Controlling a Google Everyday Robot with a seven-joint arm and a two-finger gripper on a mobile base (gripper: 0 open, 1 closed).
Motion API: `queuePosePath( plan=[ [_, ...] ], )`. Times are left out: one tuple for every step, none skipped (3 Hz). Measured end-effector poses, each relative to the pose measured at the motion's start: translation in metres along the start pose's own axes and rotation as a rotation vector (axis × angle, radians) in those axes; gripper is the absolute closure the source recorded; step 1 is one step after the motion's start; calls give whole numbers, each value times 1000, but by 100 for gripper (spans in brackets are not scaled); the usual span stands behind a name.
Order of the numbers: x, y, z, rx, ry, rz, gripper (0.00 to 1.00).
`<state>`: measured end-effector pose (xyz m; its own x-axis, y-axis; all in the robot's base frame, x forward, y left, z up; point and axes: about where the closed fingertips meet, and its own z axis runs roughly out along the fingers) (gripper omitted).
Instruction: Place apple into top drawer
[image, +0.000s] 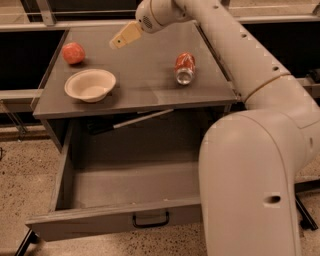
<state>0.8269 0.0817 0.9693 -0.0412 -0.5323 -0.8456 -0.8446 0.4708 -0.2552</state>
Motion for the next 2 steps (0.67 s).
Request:
queuePosePath(
  plan=[
    [10, -13, 56, 94, -20, 59, 0],
    [7, -8, 119, 132, -60, 95, 0]
  ],
)
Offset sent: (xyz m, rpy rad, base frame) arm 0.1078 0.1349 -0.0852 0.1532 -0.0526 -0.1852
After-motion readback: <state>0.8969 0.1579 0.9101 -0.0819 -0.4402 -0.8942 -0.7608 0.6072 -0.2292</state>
